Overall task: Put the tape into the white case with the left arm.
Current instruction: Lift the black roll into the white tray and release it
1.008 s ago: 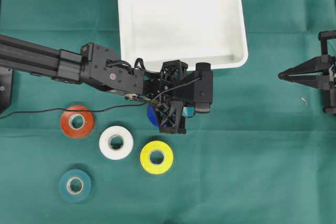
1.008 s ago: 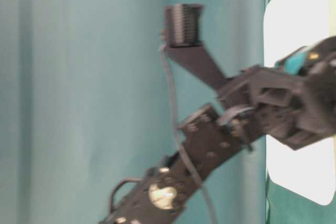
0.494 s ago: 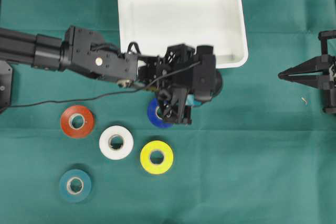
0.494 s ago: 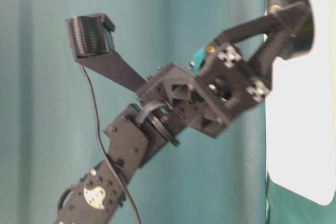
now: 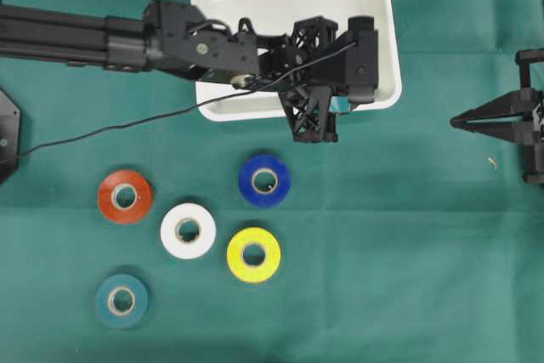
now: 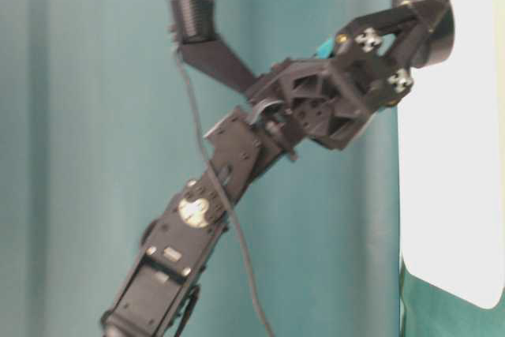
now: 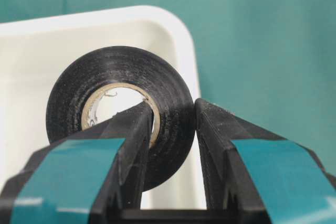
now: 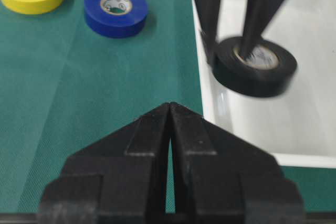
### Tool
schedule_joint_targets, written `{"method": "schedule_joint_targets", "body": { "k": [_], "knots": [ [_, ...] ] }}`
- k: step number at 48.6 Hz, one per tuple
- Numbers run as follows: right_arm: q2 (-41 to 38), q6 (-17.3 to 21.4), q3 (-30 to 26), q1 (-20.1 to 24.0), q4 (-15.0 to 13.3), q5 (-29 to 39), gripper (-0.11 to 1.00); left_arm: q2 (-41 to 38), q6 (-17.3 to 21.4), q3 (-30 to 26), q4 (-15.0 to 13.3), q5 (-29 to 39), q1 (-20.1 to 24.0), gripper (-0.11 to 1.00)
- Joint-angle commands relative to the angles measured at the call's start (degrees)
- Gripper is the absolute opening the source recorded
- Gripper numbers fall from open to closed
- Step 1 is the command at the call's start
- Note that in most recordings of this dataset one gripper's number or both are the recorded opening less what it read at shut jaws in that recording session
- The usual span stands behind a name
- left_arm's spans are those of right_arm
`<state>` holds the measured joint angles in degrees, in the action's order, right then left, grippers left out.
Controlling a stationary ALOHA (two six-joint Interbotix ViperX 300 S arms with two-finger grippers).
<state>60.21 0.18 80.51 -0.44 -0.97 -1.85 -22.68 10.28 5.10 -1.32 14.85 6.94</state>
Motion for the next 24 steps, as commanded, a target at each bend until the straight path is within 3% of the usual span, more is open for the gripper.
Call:
{"method": "schedule_joint_targets", "body": {
  "k": [1,24],
  "knots": [
    [-0.3,0.1,-0.6,0.0,0.0,-0.6,-0.09,0.1,0.1,-2.9,0.1,-0.1,0.7,0.24],
    [-0.3,0.1,-0.6,-0.1,-0.1,-0.5,-0.09,-2.2,0.2,-5.0,0.1,0.7,1.1,0.26]
  ]
}}
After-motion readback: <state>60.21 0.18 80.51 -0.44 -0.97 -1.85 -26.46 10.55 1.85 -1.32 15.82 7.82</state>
